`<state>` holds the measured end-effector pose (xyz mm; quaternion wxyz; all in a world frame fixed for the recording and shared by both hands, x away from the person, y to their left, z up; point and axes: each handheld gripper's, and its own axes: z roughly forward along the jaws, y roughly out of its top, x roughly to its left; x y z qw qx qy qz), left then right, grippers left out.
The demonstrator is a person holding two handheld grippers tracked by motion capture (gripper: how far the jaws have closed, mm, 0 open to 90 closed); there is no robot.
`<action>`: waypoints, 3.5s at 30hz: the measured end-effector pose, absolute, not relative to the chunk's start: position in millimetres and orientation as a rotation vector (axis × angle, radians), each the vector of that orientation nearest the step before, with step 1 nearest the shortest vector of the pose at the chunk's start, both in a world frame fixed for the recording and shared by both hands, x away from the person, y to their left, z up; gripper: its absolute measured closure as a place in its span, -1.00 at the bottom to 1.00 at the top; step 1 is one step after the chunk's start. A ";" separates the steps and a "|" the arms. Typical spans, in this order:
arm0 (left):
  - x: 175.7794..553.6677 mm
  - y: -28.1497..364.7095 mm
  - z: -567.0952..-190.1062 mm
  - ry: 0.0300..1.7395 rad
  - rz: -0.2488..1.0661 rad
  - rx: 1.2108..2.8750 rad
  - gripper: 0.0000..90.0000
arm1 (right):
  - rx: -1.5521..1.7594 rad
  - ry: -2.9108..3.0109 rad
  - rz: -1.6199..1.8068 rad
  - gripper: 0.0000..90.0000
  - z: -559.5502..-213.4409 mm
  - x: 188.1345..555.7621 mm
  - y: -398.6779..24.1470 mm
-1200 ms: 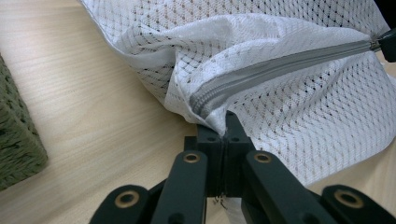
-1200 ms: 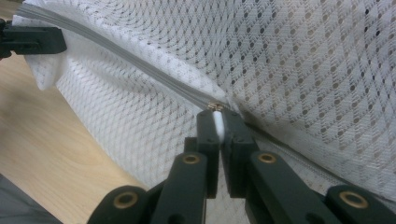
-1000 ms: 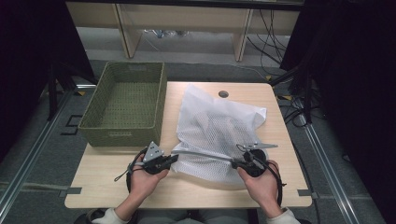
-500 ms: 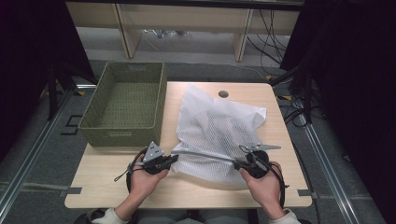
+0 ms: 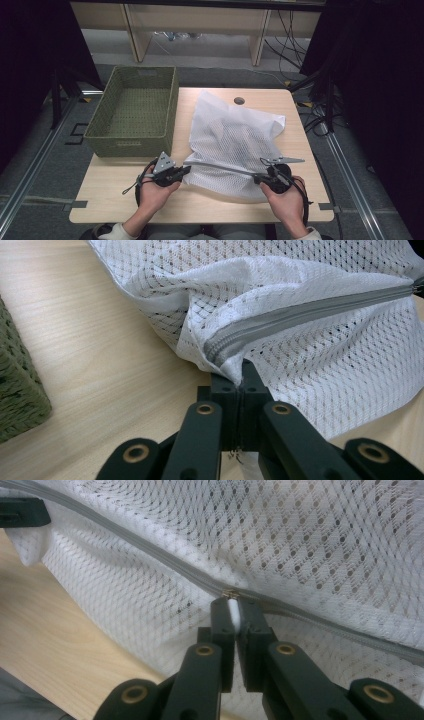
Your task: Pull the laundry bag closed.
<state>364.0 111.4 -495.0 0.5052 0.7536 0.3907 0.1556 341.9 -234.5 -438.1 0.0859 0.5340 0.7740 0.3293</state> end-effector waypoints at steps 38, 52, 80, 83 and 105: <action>364.5 112.5 -495.9 0.954 0.373 1.818 0.97 | 1.610 2.259 0.965 0.95 -439.3 339.0 -256.4; 365.1 114.1 -495.9 0.955 0.375 1.821 0.97 | 1.667 2.196 0.959 0.95 -437.1 338.2 -266.1; 369.9 122.8 -496.9 0.974 0.397 1.815 0.97 | 1.732 2.105 0.975 0.95 -429.8 339.5 -285.2; 370.0 122.9 -497.4 0.987 0.392 1.808 0.97 | 1.756 2.098 0.960 0.95 -429.6 339.3 -285.9; 372.2 128.9 -497.4 0.991 0.399 1.809 0.97 | 1.830 2.032 0.956 0.95 -441.7 349.1 -312.8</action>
